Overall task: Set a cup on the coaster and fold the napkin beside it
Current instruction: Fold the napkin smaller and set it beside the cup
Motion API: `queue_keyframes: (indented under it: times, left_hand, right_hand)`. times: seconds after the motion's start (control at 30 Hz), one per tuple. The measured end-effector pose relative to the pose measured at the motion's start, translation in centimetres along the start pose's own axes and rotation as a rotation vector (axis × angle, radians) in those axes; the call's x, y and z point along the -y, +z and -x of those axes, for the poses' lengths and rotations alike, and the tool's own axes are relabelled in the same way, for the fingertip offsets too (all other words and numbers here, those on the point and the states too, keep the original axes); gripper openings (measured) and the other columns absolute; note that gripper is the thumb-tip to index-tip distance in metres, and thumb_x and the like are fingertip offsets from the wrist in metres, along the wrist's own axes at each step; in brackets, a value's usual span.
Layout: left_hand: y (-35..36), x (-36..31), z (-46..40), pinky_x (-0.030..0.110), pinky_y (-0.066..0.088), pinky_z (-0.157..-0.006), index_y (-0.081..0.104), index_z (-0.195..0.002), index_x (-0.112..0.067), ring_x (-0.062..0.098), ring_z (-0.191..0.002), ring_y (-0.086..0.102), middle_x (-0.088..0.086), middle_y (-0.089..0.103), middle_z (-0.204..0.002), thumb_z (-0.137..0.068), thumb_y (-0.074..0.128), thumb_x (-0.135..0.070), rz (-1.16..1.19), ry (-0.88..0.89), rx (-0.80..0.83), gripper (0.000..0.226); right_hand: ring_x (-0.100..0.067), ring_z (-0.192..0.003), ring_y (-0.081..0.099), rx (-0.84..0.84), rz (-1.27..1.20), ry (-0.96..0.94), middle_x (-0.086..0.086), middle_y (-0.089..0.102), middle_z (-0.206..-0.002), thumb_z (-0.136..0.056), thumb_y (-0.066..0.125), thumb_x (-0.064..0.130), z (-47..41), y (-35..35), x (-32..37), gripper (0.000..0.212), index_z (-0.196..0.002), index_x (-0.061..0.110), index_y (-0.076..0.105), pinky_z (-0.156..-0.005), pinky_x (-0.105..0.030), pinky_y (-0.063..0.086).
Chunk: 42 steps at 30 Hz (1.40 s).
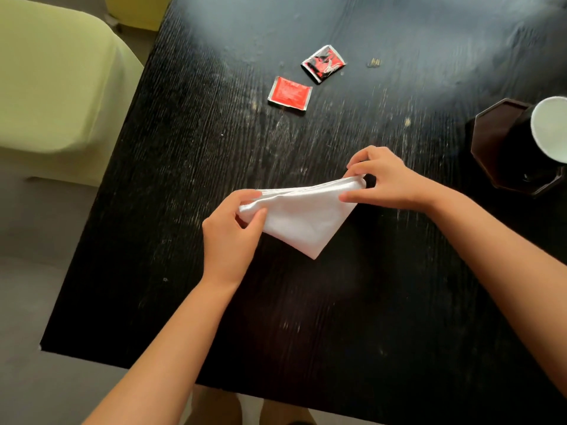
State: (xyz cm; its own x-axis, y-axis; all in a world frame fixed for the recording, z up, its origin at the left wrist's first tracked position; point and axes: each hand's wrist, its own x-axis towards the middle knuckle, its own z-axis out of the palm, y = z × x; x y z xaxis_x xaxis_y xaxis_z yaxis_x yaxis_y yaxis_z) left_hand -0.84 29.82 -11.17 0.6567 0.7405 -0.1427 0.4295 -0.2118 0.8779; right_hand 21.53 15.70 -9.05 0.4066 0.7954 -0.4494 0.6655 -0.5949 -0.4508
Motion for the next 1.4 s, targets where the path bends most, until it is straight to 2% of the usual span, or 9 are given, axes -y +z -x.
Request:
queue_keyframes:
  times: [0.2,0.4,0.53,0.9,1.0,1.1,1.17,1.23,1.4]
  left_hand:
    - [0.4,0.3,-1.4,0.011,0.044,-0.072,0.066,-0.094,-0.019,0.0,-0.08,0.059,-0.013,0.064,-0.083,-0.087,0.057,-0.012,-0.026,0.034,0.01,0.013]
    - [1.4,1.1,-3.7,0.039,0.04,-0.083,0.066,-0.094,-0.014,0.018,-0.085,0.049,-0.006,0.061,-0.084,-0.089,0.055,-0.017,-0.268,0.112,-0.008,0.013]
    - [1.9,1.9,-4.6,0.029,0.025,-0.078,0.064,-0.094,-0.014,0.014,-0.085,0.038,0.0,0.057,-0.085,-0.091,0.054,-0.02,-0.409,0.211,-0.007,0.013]
    - [2.0,2.9,-4.7,0.03,0.027,-0.076,0.062,-0.092,-0.005,0.029,-0.081,0.048,0.012,0.057,-0.083,-0.092,0.048,-0.009,-0.417,0.216,-0.054,0.014]
    - [2.2,1.7,-4.4,0.037,0.03,-0.093,0.055,-0.12,-0.007,0.032,-0.111,0.047,0.015,0.056,-0.115,-0.092,0.046,-0.016,-0.402,0.121,-0.136,0.031]
    - [3.3,0.3,-2.2,0.047,0.008,-0.112,0.027,-0.145,-0.013,0.026,-0.141,0.018,0.012,0.026,-0.152,-0.092,0.037,-0.033,-0.55,0.387,-0.062,0.057]
    - [4.9,0.3,-0.6,0.052,0.002,-0.112,0.019,-0.148,-0.018,0.025,-0.144,0.009,0.008,0.013,-0.155,-0.092,0.03,-0.044,-0.713,0.593,0.154,0.062]
    - [6.3,1.0,0.0,0.056,0.004,-0.112,0.016,-0.148,-0.024,0.024,-0.145,0.005,0.007,0.011,-0.156,-0.091,0.026,-0.05,-0.818,0.597,0.296,0.063]
    - [7.3,2.6,-0.6,0.057,0.006,-0.111,0.025,-0.145,-0.031,0.032,-0.144,0.012,0.011,0.018,-0.156,-0.089,0.031,-0.053,-0.868,0.543,0.331,0.061]
  right_hand:
    - [-0.021,-0.11,0.04,-0.14,0.044,0.091,0.0,0.051,-0.103,-0.087,0.058,0.033,0.5,1.9,-0.5,0.019,-0.09,0.02,0.072,-0.094,-0.037,0.025]
    - [-0.023,-0.093,0.04,-0.431,0.147,0.083,-0.004,0.046,-0.093,-0.094,0.049,0.023,2.2,5.5,-0.5,0.021,-0.082,0.01,0.061,-0.091,-0.037,0.023]
    - [-0.024,-0.092,0.045,-0.583,0.113,0.127,-0.007,0.053,-0.094,-0.09,0.052,0.019,2.7,7.3,-0.3,0.016,-0.083,0.008,0.061,-0.085,-0.031,0.021]
    - [-0.024,-0.075,0.047,-0.631,0.116,0.143,0.003,0.045,-0.073,-0.087,0.056,0.037,1.1,6.9,-0.7,0.027,-0.074,0.013,0.051,-0.076,-0.029,0.015]
    - [-0.023,-0.083,0.049,-0.639,0.023,0.213,0.003,0.051,-0.081,-0.081,0.064,0.039,1.1,6.7,-0.6,0.029,-0.095,0.015,0.056,-0.084,-0.036,0.024]
    - [-0.029,-0.117,0.047,-0.643,0.116,0.239,-0.008,0.056,-0.118,-0.087,0.056,0.035,2.2,7.4,-0.3,0.042,-0.124,0.016,0.053,-0.097,-0.045,0.025]
    - [-0.027,-0.139,0.03,-0.639,0.252,0.203,-0.008,0.038,-0.148,-0.093,0.043,0.032,2.6,8.1,0.7,0.047,-0.139,0.02,0.04,-0.107,-0.052,0.016]
    - [-0.021,-0.144,0.014,-0.571,0.349,0.12,-0.003,0.019,-0.155,-0.097,0.03,0.034,2.4,8.6,1.6,0.049,-0.145,0.022,0.029,-0.112,-0.054,0.005]
    - [-0.009,-0.141,-0.009,-0.361,0.364,0.142,0.002,0.008,-0.159,-0.095,0.012,0.043,1.4,9.2,0.9,0.057,-0.149,0.022,0.01,-0.115,-0.049,-0.006]
